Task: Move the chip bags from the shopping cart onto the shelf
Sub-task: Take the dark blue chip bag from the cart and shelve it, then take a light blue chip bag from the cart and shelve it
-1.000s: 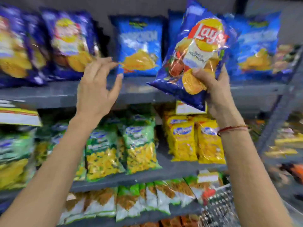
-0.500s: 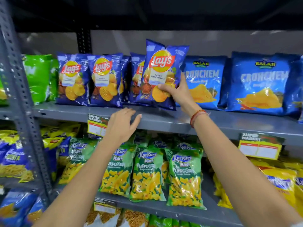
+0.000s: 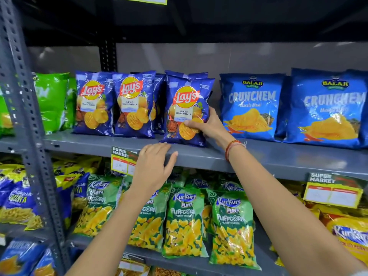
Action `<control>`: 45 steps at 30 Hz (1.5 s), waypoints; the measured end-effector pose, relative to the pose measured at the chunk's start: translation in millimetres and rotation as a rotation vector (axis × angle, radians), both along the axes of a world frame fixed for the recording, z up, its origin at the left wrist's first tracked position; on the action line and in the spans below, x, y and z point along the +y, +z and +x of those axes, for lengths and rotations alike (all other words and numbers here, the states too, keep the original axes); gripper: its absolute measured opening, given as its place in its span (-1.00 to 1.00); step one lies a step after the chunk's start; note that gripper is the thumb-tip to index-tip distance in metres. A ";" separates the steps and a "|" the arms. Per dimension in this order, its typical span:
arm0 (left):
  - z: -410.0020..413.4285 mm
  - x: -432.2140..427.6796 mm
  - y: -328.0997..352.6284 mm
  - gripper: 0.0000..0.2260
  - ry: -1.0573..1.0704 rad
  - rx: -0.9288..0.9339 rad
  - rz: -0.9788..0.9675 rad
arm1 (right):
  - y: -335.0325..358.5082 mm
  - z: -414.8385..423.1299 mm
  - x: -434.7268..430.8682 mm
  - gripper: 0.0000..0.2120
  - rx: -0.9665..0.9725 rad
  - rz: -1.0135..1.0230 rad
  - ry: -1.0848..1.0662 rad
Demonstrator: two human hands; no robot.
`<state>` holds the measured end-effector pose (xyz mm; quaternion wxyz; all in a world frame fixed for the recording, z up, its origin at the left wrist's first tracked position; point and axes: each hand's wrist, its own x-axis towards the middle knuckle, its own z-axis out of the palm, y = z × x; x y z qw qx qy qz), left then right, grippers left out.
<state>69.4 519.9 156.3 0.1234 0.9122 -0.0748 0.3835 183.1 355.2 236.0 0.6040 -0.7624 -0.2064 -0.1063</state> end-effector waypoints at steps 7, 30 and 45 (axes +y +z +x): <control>-10.9 -24.1 -5.1 -0.55 -0.116 -0.105 -0.121 | -8.0 -44.3 -46.4 -0.19 -0.151 0.012 -0.213; -85.4 -399.8 -249.2 -0.60 -1.228 0.493 -0.011 | -341.1 -338.1 -411.5 -0.79 0.435 0.168 -1.123; -93.0 -574.3 -466.5 -0.04 -0.815 1.640 0.574 | -606.4 -410.1 -462.9 -0.33 1.229 0.732 -1.339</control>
